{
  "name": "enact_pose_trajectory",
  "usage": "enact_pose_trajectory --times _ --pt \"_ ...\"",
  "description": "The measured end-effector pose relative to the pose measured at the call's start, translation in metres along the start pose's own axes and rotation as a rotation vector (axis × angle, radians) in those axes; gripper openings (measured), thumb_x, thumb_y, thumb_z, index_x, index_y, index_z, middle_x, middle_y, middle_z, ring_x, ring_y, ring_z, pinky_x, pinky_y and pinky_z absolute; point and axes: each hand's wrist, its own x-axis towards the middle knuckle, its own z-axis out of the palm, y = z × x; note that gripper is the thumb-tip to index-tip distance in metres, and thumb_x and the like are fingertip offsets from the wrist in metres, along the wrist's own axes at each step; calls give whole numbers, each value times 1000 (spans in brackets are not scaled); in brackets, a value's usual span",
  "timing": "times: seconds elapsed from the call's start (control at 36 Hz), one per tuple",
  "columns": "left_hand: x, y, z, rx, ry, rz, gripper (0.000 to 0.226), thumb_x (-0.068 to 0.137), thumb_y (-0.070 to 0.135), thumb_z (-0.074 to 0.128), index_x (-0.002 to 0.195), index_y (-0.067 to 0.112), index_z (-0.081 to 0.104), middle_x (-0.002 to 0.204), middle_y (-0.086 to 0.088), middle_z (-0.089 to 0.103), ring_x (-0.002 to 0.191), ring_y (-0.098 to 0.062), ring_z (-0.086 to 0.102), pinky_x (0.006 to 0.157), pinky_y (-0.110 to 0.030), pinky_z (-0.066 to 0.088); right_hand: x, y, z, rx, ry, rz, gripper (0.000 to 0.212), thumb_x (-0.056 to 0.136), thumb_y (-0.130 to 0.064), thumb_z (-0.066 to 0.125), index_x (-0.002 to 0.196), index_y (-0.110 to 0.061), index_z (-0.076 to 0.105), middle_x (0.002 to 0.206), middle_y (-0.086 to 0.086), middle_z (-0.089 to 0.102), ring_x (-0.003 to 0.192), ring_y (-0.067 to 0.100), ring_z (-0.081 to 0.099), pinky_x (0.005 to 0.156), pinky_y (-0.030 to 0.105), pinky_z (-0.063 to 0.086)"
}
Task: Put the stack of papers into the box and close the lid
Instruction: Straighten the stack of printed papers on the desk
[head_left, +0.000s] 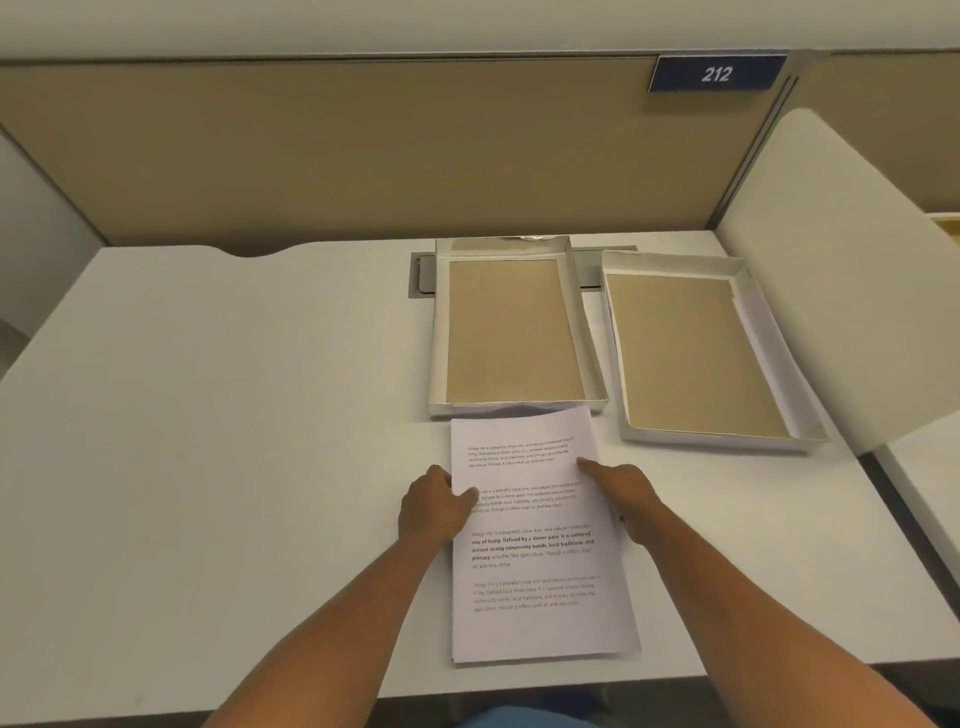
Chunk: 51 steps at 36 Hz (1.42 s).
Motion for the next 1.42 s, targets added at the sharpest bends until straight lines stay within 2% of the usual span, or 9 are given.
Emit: enact_pose_trajectory --times 0.11,0.33,0.56,0.67,0.86,1.06,1.22,1.33,1.42 --pt "1 -1 1 10 6 1 42 83 47 67 109 15 58 107 0 67 95 -23 64 80 -33 53 -5 2 7 -47 38 -51 48 79 -55 65 93 -9 67 102 8 71 90 29 70 67 34 54" --pt "1 -2 3 21 13 12 42 83 48 66 109 16 57 106 0 67 95 -23 65 82 -35 55 0 -2 18 92 36 -58 74 64 -58 63 116 -6 61 106 11 71 89 30 72 73 45 62" --pt "0 -2 3 14 20 19 44 83 49 66 111 16 58 109 0 67 96 -23 65 84 -36 55 -4 -19 14 214 -55 35 46 80 -38 67 113 -6 64 104 16 73 93 37 72 87 53 57" --pt "0 -2 3 23 20 23 44 83 48 66 111 16 58 109 0 67 96 -23 65 82 -34 54 5 -13 9 9 -15 -35 49 62 -52 66 96 -18 71 93 7 77 95 34 71 89 50 56" --pt "-1 -3 3 43 30 34 44 85 48 65 113 15 58 111 -1 67 99 -23 64 82 -33 52 -9 7 5 229 -252 -122 34 91 -22 65 123 -11 60 109 16 74 97 39 72 78 52 60" --pt "-4 -1 2 30 12 34 42 86 49 65 110 15 59 108 0 67 92 -20 62 78 -30 49 -12 15 5 242 -139 -213 28 95 -18 64 122 -9 60 107 13 74 90 33 74 77 50 61" --pt "0 -12 -7 -364 -92 12 74 72 66 71 126 19 54 102 2 66 96 -16 66 89 -41 57 -38 -8 -7 217 -282 -430 33 95 -19 64 127 -12 58 120 16 70 102 37 71 88 58 56" --pt "1 -9 -20 -575 -221 44 103 59 79 71 142 25 43 128 1 63 116 -16 61 103 -46 49 -61 -33 -18 192 -394 -530 34 98 -14 59 131 -10 56 120 19 69 105 44 68 88 59 55" --pt "-8 2 -32 -919 -491 94 70 80 58 67 138 22 53 131 -2 66 121 -19 62 109 -44 42 -72 -49 -25 218 -441 -574 36 98 -9 57 134 -7 53 123 22 67 107 45 67 89 60 54"
